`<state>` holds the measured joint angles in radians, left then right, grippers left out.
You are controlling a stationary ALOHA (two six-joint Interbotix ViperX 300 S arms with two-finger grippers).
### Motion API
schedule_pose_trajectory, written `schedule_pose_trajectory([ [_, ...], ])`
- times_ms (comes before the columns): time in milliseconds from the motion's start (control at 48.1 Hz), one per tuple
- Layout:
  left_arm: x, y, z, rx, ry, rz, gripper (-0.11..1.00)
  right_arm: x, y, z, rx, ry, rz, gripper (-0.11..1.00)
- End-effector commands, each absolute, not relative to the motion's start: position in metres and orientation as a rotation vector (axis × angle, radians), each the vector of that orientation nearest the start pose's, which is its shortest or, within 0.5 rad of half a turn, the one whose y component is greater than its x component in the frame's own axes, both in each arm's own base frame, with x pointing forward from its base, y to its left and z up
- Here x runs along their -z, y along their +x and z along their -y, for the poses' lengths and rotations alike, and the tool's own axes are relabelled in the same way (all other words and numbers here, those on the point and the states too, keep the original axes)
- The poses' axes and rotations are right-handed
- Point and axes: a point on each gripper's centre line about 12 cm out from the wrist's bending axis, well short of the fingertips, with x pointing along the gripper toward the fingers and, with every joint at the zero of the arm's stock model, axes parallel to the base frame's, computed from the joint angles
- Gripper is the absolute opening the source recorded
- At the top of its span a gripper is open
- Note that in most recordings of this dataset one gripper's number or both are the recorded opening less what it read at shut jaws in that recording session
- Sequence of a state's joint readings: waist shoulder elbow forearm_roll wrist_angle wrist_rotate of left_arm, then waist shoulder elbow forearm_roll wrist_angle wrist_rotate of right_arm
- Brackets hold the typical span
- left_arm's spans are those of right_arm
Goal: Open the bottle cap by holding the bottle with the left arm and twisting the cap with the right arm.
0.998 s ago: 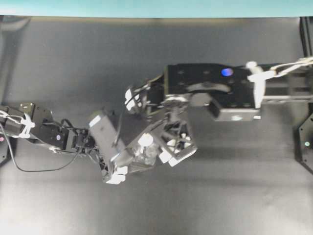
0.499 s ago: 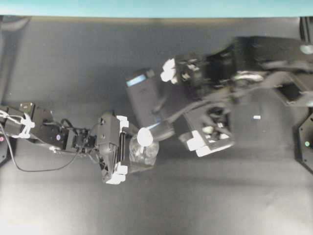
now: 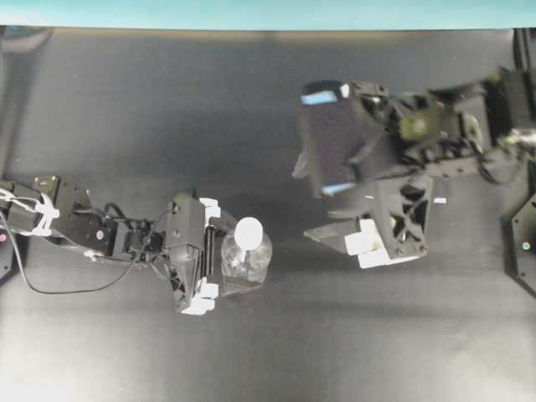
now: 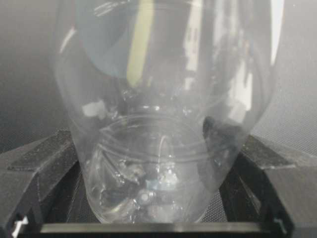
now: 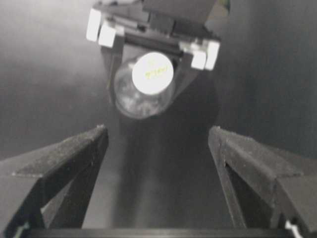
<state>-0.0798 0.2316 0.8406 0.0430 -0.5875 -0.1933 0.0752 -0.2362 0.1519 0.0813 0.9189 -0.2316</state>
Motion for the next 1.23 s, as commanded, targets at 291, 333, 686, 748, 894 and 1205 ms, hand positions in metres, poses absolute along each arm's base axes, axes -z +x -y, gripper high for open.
schedule_pose_trajectory([
  [291, -0.092, 0.379, 0.034, 0.069, -0.141, -0.476, 0.99, -0.385, 0.316, -0.037, -0.175, -0.069, -0.646, 0.79],
  [333, -0.093, 0.38, 0.033, 0.066, -0.142, -0.472, 0.98, -0.38, 0.31, -0.036, -0.166, -0.053, -0.626, 0.79],
  [686, -0.102, 0.387, 0.032, 0.065, -0.14, -0.443, 0.98, -0.367, 0.25, -0.029, -0.127, 0.041, -0.347, 0.79],
  [748, -0.105, 0.387, 0.031, 0.063, -0.14, -0.444, 0.98, -0.36, 0.243, -0.03, -0.133, 0.04, -0.349, 0.79],
  [894, -0.114, 0.387, 0.028, 0.051, -0.138, -0.452, 0.98, -0.352, 0.231, -0.033, -0.149, 0.037, -0.352, 0.78],
  [1205, -0.123, 0.383, 0.027, 0.048, -0.129, -0.484, 0.98, -0.35, 0.2, -0.028, -0.147, 0.033, -0.29, 0.78],
])
